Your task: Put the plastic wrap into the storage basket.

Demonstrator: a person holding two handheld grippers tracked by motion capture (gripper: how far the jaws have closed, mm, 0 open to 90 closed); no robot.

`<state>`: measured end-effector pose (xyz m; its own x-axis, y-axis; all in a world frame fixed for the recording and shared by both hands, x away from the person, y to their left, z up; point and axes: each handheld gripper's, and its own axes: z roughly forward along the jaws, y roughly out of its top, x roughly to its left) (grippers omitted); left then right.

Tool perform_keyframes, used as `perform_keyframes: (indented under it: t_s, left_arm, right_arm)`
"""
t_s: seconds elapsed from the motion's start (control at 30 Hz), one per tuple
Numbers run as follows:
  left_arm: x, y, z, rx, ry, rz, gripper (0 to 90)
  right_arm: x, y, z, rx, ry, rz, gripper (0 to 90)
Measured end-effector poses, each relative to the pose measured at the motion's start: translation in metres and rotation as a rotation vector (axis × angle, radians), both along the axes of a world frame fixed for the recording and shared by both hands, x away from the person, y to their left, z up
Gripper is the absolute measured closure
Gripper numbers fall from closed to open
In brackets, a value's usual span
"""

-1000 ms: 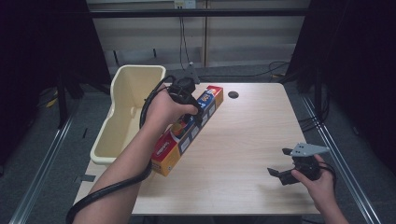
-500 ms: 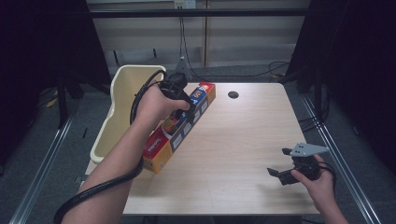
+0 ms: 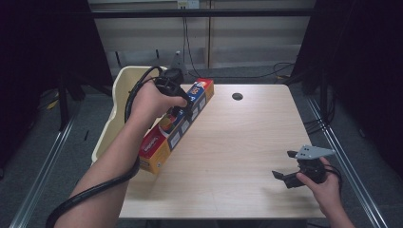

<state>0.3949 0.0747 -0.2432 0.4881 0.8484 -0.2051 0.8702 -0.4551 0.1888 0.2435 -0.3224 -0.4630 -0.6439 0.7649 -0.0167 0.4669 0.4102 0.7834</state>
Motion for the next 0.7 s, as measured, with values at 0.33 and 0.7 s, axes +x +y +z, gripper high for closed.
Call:
perform_keyframes:
  t_s: [0.33, 0.7]
  left_arm:
    - [0.001, 0.012, 0.007, -0.005, 0.002, 0.029, 41.3]
    - [0.002, 0.026, 0.014, -0.002, -0.004, 0.079, 41.3]
  right_arm:
    - [0.000, 0.000, 0.001, 0.002, -0.001, -0.002, 2.7]
    - [0.000, 0.000, 0.001, -0.002, -0.002, -0.002, 2.7]
